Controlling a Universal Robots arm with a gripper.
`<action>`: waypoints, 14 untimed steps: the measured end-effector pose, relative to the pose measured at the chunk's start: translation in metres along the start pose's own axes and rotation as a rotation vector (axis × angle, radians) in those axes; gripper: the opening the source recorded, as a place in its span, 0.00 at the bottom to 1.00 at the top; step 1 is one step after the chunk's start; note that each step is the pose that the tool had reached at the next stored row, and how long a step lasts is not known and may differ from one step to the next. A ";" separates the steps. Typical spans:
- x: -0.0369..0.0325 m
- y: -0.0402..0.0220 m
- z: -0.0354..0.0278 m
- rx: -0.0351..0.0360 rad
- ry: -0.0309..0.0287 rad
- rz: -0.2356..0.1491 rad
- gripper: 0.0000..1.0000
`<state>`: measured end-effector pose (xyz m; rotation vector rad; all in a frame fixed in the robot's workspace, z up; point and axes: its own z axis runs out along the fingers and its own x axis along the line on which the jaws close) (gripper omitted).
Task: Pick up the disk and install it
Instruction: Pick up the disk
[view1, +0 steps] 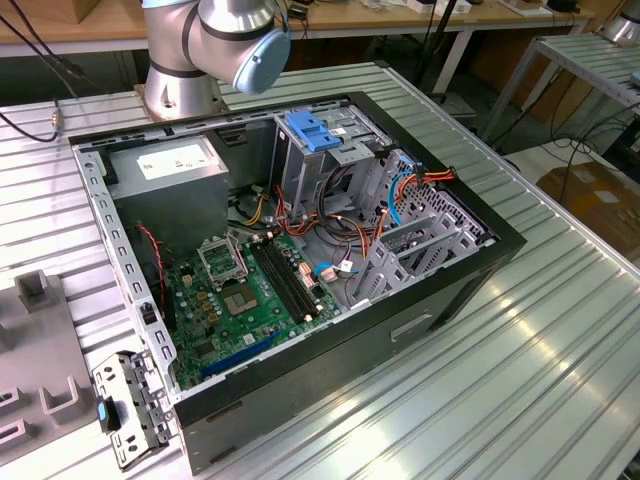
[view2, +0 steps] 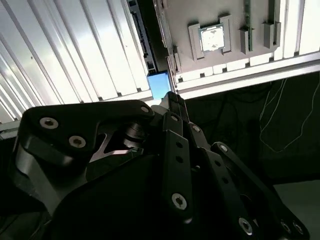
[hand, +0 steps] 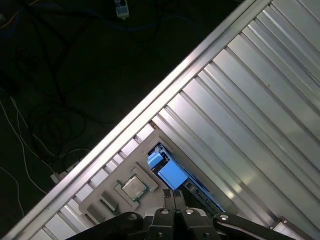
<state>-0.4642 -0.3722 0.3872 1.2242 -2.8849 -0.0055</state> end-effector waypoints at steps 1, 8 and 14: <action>0.0000 0.0000 -0.0001 0.0011 -0.0008 -0.021 0.11; -0.0006 -0.0006 0.0000 0.0047 -0.0029 -0.135 0.11; -0.0010 -0.0009 0.0005 0.0129 -0.0094 -0.223 0.11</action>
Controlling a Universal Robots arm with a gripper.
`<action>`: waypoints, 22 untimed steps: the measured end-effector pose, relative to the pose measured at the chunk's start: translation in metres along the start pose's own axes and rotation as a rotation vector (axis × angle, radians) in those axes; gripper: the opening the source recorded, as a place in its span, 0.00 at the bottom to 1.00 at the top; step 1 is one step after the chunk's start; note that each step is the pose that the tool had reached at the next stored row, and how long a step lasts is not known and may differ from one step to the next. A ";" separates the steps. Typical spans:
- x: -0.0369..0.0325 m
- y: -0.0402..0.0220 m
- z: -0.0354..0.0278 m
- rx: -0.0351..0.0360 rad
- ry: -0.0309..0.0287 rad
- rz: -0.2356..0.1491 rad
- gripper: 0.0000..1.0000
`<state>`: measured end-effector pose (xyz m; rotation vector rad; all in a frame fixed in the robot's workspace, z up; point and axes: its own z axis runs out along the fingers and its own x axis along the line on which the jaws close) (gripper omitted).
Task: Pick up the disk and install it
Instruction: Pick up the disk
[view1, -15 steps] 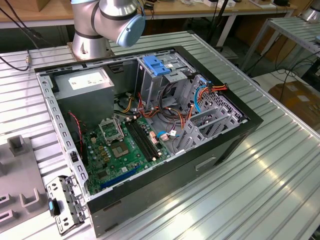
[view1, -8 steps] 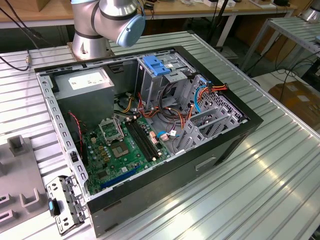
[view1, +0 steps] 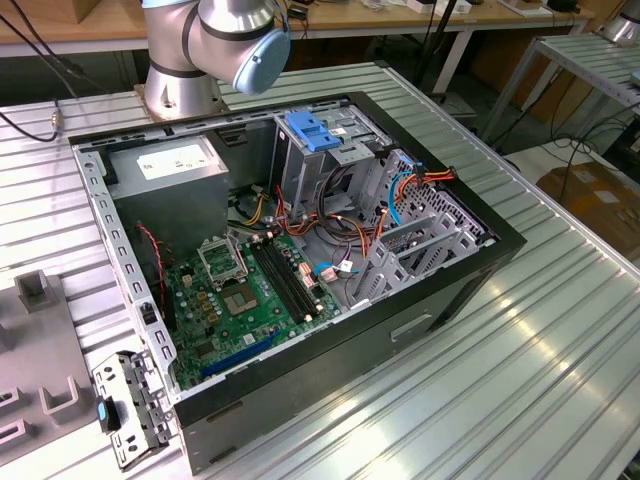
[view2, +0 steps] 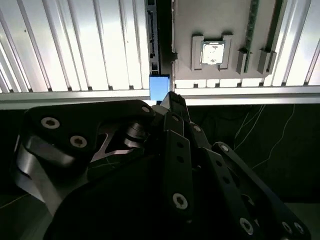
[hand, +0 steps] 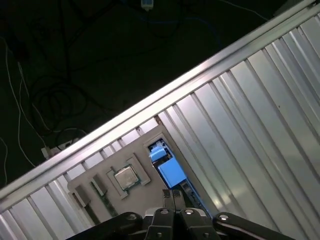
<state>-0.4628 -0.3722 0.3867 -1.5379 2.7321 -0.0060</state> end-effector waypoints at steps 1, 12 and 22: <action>0.0000 0.0000 0.0000 0.0001 -0.0002 -0.020 0.11; -0.0012 0.0008 0.0021 -0.0011 -0.0023 -0.343 0.11; -0.0029 0.0025 0.0151 -0.0026 -0.0058 -0.475 0.48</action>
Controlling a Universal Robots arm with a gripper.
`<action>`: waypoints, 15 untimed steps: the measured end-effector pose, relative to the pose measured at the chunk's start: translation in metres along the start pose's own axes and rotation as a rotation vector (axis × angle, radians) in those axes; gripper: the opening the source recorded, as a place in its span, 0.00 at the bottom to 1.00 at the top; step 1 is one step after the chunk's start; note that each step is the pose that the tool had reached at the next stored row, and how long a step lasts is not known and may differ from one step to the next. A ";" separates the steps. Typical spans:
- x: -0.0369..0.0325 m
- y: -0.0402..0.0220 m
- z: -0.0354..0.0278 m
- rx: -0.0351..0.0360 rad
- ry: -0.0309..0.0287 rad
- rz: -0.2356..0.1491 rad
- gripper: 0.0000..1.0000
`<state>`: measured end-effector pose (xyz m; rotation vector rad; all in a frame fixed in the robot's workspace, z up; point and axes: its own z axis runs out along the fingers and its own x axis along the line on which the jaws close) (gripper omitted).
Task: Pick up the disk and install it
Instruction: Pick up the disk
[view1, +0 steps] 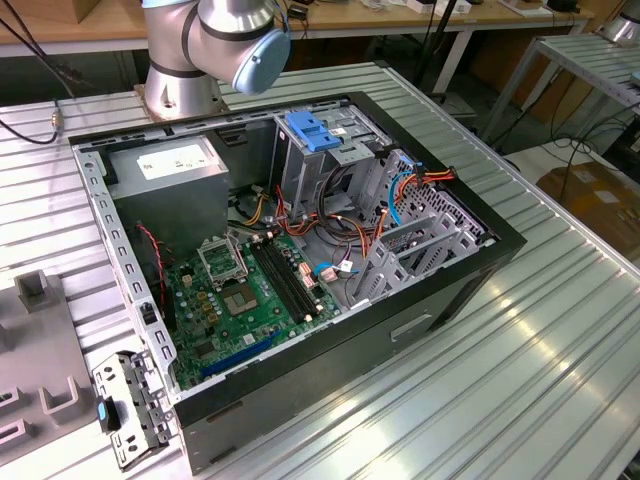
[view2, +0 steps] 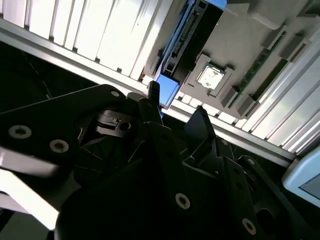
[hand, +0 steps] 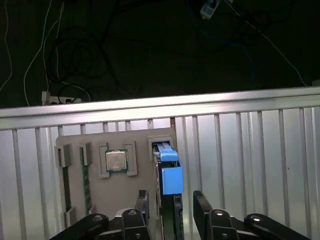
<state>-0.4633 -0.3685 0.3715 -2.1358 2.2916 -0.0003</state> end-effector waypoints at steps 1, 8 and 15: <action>0.0001 0.0004 0.0015 -0.0002 -0.0004 -0.007 0.48; 0.0004 0.0054 0.0163 0.0002 0.0000 0.058 0.48; 0.0004 0.0056 0.0332 0.0002 0.0002 0.076 0.48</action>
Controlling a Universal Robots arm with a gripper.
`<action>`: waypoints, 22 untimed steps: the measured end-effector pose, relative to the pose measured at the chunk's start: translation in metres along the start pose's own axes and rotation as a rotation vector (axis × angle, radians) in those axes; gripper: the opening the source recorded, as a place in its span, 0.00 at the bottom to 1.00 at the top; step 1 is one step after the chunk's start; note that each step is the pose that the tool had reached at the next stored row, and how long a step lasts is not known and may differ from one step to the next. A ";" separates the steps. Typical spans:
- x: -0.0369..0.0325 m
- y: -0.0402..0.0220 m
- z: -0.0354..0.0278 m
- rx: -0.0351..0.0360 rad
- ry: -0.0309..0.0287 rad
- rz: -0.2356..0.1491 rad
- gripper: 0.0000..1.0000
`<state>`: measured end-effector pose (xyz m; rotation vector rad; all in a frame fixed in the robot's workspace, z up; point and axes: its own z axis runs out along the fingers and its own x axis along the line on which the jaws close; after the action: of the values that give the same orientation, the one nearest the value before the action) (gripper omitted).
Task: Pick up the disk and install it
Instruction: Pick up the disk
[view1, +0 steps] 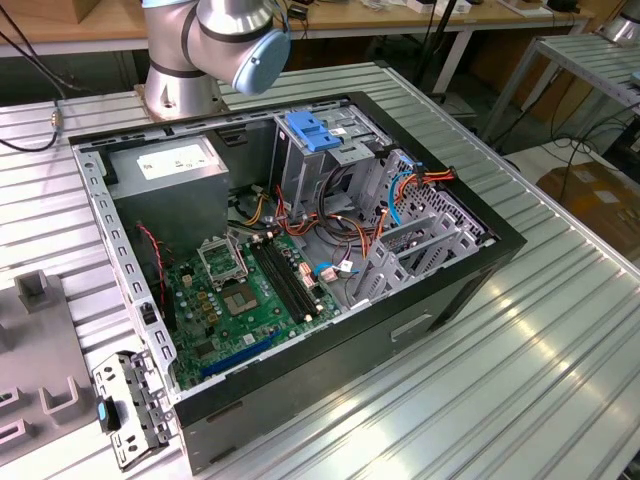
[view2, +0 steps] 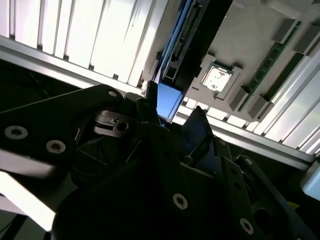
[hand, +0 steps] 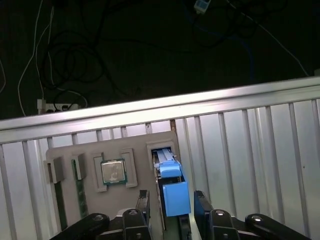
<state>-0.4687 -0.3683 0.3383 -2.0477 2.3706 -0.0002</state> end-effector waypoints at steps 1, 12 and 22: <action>0.0000 0.0000 0.0018 0.0001 -0.0001 0.000 0.48; 0.0005 0.0023 0.0282 -0.0023 -0.0128 -0.054 0.48; 0.0005 0.0024 0.0395 -0.0079 -0.0158 -0.061 0.48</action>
<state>-0.4709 -0.3683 0.2988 -2.1145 2.3019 0.0248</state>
